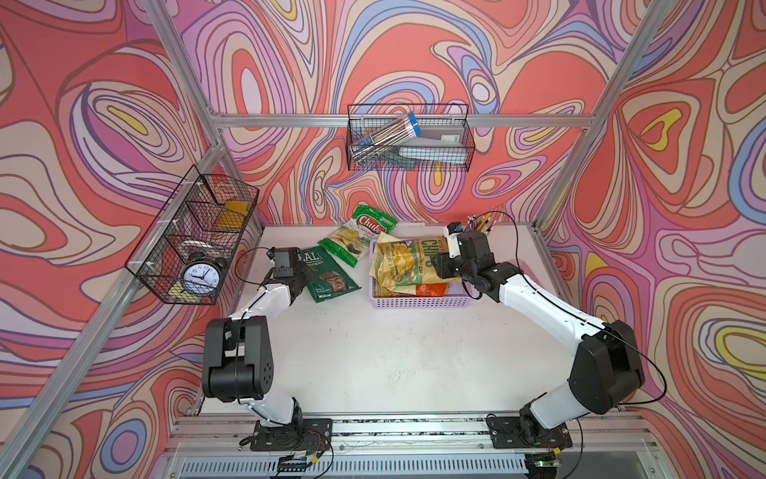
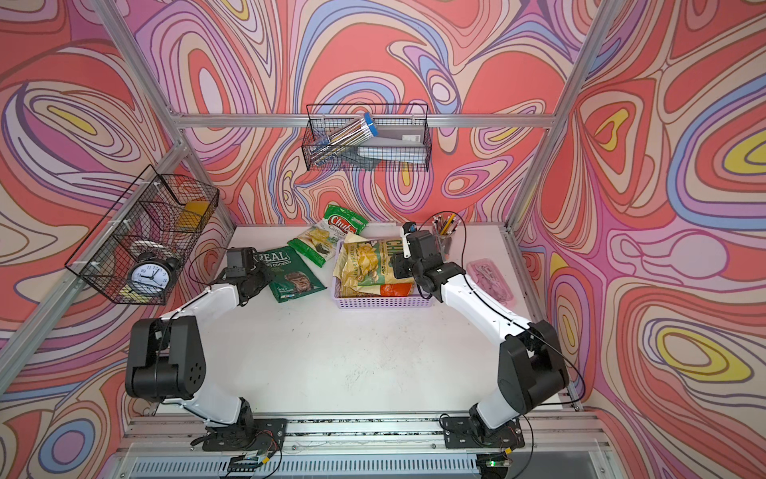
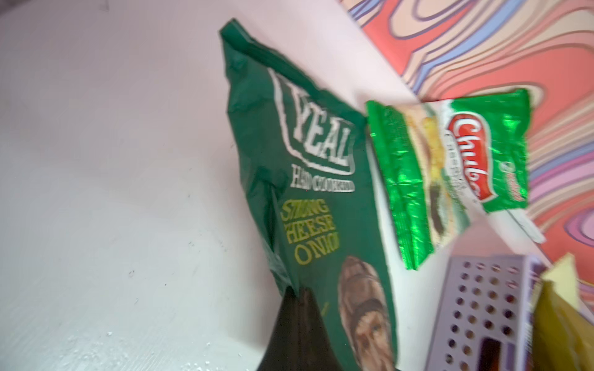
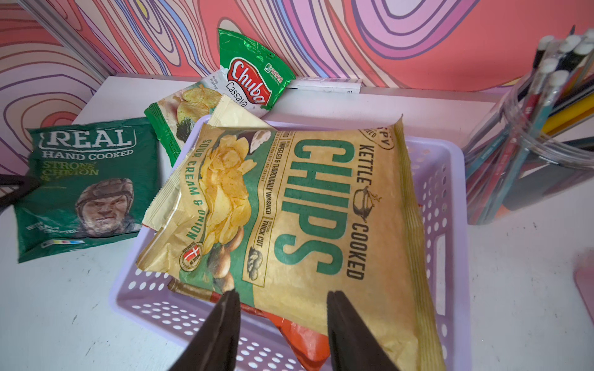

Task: Put the potato chips into the basket
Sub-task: Pick up the potato chip from the center of the board.

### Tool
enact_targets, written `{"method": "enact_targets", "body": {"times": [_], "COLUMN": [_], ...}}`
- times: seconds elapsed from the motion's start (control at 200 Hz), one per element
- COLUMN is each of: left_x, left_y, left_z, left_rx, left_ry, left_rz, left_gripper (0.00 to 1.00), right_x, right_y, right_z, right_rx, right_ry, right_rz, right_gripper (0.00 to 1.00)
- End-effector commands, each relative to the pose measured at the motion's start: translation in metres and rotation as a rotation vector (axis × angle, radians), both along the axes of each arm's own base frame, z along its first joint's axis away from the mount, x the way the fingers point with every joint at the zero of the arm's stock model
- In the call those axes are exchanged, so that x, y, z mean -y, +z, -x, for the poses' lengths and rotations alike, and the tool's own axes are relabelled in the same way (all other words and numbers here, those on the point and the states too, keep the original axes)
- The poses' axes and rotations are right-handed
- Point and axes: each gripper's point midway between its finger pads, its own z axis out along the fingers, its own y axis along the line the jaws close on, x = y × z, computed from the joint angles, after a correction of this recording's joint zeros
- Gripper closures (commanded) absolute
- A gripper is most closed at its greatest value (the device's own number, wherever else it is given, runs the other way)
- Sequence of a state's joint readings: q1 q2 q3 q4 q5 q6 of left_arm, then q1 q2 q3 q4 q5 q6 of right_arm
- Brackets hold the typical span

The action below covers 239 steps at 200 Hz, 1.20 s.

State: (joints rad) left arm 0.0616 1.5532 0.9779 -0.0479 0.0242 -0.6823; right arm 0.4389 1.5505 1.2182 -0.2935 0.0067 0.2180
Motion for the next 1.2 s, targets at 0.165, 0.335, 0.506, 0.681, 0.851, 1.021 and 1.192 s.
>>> {"method": "enact_targets", "body": {"times": [0.165, 0.335, 0.506, 0.681, 0.851, 1.021, 1.192], "left_x": [0.06, 0.109, 0.155, 0.202, 0.243, 0.279, 0.305], "left_y": [0.084, 0.118, 0.155, 0.179, 0.182, 0.19, 0.195], "left_z": [0.016, 0.034, 0.05, 0.059, 0.057, 0.049, 0.03], "left_rx": [0.08, 0.095, 0.213, 0.338, 0.43, 0.506, 0.588], "left_ry": [-0.364, -0.598, -0.82, -1.066, -1.306, -1.489, -1.597], "left_rz": [-0.304, -0.476, -0.581, -0.617, -0.668, -0.672, -0.681], "left_gripper": [1.0, 1.0, 1.0, 1.0, 1.0, 1.0, 1.0], "right_x": [0.011, 0.015, 0.02, 0.027, 0.033, 0.045, 0.064], "right_y": [0.006, 0.01, 0.014, 0.012, 0.012, 0.016, 0.029], "right_z": [0.007, 0.009, 0.011, 0.012, 0.015, 0.016, 0.025], "right_rx": [0.032, 0.043, 0.065, 0.076, 0.089, 0.108, 0.166], "right_ry": [-0.022, -0.028, -0.041, -0.065, -0.086, -0.126, -0.192], "right_rz": [0.021, 0.038, 0.048, 0.071, 0.086, 0.114, 0.108], "right_gripper": [0.54, 0.54, 0.54, 0.54, 0.54, 0.54, 0.55]}}
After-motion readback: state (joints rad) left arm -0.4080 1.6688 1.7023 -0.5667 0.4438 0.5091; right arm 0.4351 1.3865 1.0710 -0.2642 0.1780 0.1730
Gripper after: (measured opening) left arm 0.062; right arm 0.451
